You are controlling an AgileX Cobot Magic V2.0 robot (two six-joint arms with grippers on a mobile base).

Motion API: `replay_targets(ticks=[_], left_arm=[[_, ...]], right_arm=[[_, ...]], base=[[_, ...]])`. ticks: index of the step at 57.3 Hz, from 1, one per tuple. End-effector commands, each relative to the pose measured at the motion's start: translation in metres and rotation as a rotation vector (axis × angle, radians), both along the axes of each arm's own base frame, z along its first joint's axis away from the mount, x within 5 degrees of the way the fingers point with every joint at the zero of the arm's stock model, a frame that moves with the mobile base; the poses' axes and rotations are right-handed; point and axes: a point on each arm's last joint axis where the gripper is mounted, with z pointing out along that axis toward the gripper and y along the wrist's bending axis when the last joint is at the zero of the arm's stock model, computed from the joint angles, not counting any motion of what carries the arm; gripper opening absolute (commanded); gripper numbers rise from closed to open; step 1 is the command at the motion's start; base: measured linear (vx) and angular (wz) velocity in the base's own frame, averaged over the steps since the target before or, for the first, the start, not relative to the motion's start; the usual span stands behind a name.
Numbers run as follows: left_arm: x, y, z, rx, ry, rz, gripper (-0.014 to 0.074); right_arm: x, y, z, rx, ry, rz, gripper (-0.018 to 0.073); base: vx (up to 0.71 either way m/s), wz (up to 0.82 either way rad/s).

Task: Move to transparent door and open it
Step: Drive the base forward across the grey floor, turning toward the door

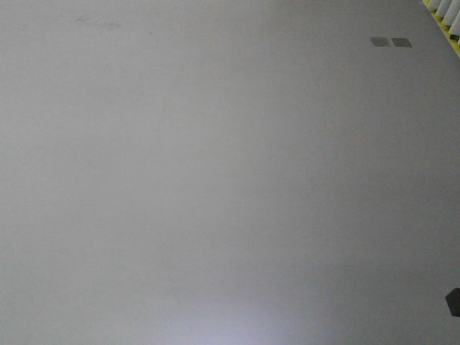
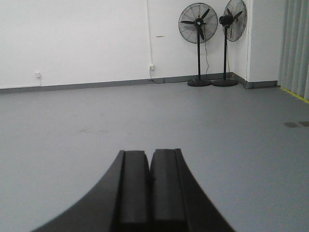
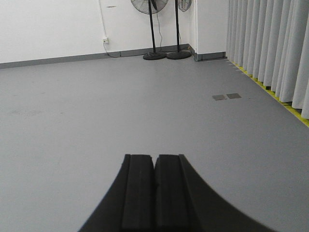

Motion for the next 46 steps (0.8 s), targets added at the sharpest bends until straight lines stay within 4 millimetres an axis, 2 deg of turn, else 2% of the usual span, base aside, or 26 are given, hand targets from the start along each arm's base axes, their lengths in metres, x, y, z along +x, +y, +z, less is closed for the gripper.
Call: replay_targets(ticks=[1, 46], left_arm=[[-0.0012, 0.0002, 0.0049, -0.009, -0.086, 0.002, 0.0], [-0.0012, 0.0002, 0.0049, -0.009, -0.086, 0.002, 0.0]], right_arm=[[-0.0004, -0.0006, 0.0064, -0.021, -0.089, -0.007, -0.0009], [-0.0004, -0.0006, 0.0064, -0.021, -0.089, -0.007, -0.0009]], base=[[0.0, 0.0], [0.01, -0.01]])
